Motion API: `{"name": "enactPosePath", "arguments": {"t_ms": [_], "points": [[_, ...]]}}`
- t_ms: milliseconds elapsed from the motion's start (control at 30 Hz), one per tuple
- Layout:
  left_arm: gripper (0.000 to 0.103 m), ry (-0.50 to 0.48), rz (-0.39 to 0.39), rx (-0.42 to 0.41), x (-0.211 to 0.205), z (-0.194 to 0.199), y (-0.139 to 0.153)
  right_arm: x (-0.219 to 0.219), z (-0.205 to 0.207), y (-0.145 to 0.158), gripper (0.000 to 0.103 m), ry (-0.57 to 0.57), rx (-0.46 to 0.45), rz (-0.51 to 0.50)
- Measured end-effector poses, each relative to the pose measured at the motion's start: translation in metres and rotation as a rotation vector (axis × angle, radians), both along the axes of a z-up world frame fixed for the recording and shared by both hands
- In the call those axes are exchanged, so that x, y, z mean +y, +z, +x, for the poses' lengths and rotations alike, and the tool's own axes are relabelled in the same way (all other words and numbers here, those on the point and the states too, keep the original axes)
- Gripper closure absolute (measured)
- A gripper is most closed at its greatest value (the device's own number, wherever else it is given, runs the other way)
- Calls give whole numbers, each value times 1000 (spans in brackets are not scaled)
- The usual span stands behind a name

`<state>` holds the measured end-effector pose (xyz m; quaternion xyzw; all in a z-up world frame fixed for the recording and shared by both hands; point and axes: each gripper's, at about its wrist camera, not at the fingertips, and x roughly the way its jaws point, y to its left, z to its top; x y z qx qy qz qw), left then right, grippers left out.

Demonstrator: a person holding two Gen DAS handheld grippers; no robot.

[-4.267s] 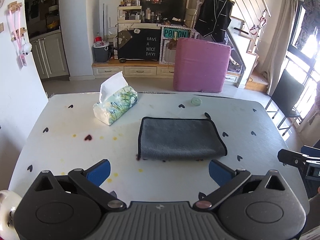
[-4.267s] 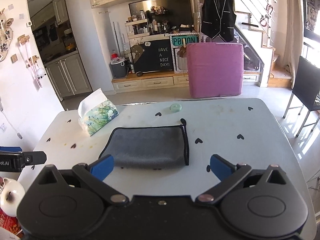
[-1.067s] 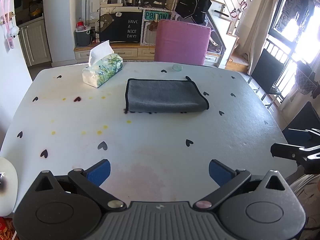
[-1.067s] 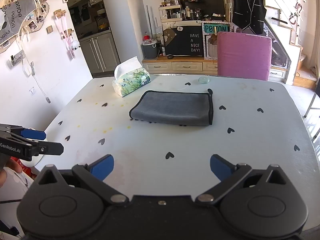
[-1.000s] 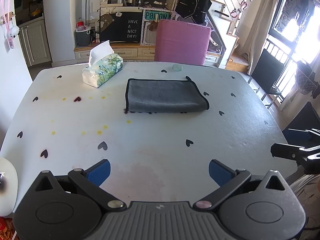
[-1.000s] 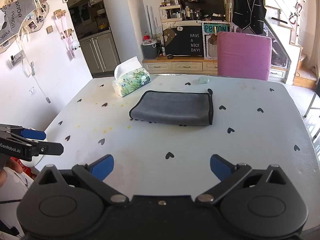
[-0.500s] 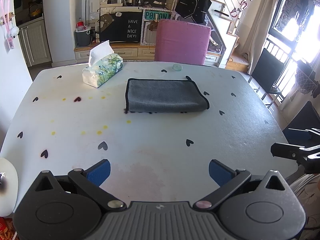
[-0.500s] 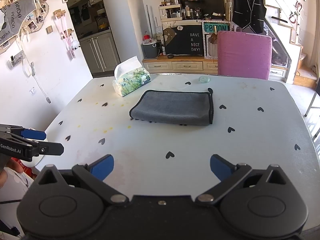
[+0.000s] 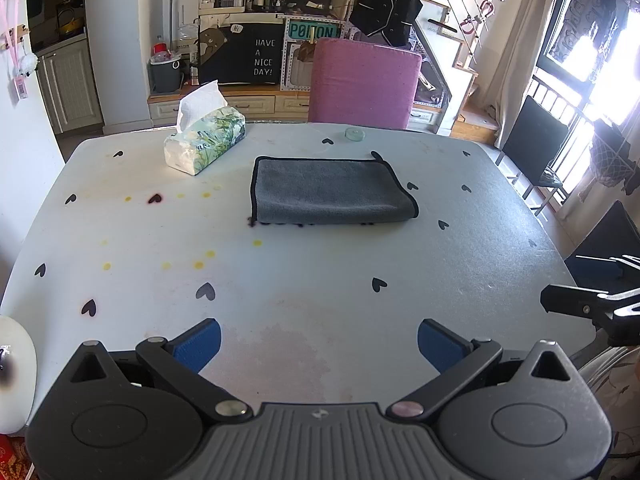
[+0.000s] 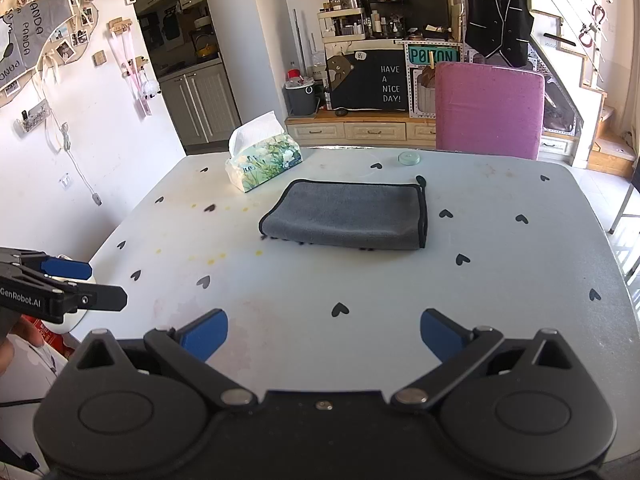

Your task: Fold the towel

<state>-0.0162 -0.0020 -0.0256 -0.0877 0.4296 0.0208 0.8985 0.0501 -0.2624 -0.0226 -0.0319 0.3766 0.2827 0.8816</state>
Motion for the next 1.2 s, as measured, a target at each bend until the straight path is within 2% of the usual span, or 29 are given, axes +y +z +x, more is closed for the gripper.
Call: {"name": "enactPosePath", "arguments": {"t_ms": [1200], "points": [[0,-1,-3,4,2,1,0,0,1,1,0,1,0,1]]}}
